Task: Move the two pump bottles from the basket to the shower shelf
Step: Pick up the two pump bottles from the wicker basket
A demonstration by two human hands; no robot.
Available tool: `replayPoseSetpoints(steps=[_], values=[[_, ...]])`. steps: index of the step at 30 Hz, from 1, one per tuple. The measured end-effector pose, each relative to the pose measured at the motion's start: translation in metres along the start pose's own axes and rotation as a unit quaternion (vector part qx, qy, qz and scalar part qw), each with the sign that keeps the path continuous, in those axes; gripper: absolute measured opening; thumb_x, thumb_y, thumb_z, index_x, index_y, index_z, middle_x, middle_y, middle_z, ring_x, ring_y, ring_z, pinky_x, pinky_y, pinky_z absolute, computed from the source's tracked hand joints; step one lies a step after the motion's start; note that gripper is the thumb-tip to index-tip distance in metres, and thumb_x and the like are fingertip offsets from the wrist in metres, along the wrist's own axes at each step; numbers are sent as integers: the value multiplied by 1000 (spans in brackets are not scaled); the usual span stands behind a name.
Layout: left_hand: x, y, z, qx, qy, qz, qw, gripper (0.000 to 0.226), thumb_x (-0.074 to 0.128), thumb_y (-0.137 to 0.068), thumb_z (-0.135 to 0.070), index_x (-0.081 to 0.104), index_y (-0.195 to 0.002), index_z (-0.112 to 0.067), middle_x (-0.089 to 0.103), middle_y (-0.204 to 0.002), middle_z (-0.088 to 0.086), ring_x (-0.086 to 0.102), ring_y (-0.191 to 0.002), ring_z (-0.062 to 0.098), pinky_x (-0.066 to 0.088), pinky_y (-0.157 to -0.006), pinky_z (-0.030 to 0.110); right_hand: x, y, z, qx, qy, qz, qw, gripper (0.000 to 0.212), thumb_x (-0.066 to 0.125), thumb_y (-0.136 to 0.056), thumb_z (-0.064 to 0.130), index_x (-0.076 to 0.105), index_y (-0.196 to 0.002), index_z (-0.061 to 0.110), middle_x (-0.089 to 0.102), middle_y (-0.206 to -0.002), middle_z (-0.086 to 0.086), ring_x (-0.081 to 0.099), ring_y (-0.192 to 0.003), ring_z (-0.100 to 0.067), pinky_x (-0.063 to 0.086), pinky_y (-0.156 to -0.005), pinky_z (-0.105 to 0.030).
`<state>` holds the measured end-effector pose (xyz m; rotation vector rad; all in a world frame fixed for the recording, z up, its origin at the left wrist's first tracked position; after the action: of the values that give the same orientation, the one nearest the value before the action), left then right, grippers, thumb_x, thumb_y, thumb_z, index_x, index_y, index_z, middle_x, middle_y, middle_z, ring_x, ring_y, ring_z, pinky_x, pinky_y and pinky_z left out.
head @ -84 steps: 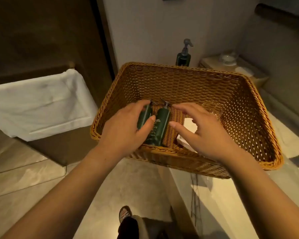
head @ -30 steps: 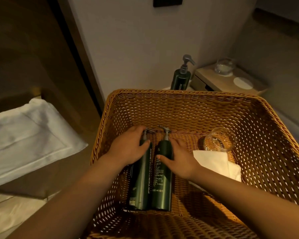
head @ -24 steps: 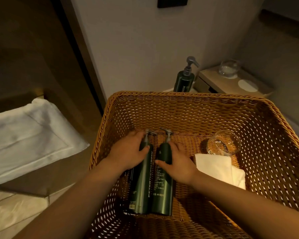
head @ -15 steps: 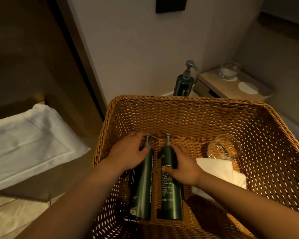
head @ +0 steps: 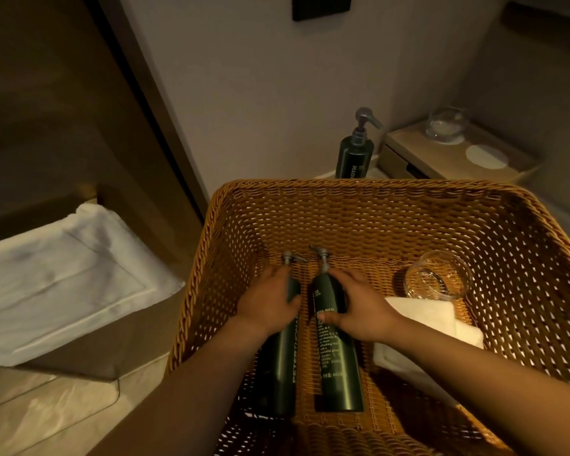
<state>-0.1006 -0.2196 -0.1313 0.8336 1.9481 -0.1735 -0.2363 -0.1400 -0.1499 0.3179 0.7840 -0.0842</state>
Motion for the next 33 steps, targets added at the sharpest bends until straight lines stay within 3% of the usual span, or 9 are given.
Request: replayPoseSetpoints(steps=[5,15,22,29,33], values=[[4,-1,7,-12,1,-6,1000,60,60,-84,-29,37,-137,-13,35,-142,11,40,-125,29,38,-101,40,0,0,-1,15,-7,4,1000,92,76,-73,38,23,-147,24,31,-144,-9,39,-127,-25,37,-101,-29],[20,3,14,-56,86,1,995,66,59,-86,-29,26,-143,-26,31,-145,15,43,-124,30,37,-94,30,2,2,-3,29,-21,6,999,91,76,-74,36,21,-147,31,32,-140,-12,43,-123,-27,38,-95,-26],[23,5,17,-84,115,8,990,67,58,-88,-31,22,-145,-32,34,-143,20,40,-127,34,34,-102,34,6,5,-5,30,-38,7,999,90,72,-78,39,14,-147,37,34,-140,-12,44,-121,-26,39,-88,-23],[23,5,10,-59,141,9,988,66,61,-86,-29,27,-143,-33,44,-132,17,51,-113,29,44,-92,33,10,8,-5,34,-58,20,998,108,81,-64,46,12,-147,38,43,-136,-11,48,-118,-25,44,-96,-36],[27,7,18,-84,149,52,984,83,67,-83,-29,14,-146,-33,37,-143,15,45,-123,30,40,-98,34,11,6,-6,35,-67,25,997,107,81,-65,43,11,-146,38,50,-130,-9,53,-110,-22,45,-88,-27]])
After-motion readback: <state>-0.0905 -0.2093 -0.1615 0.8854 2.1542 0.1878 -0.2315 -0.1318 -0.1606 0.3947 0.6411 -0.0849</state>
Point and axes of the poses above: each hand's wrist, its own y-axis away from the middle knuckle, its own x-axis out of the palm, z = x × y, the point moved 6 cm from there along -y, towards the middle knuckle
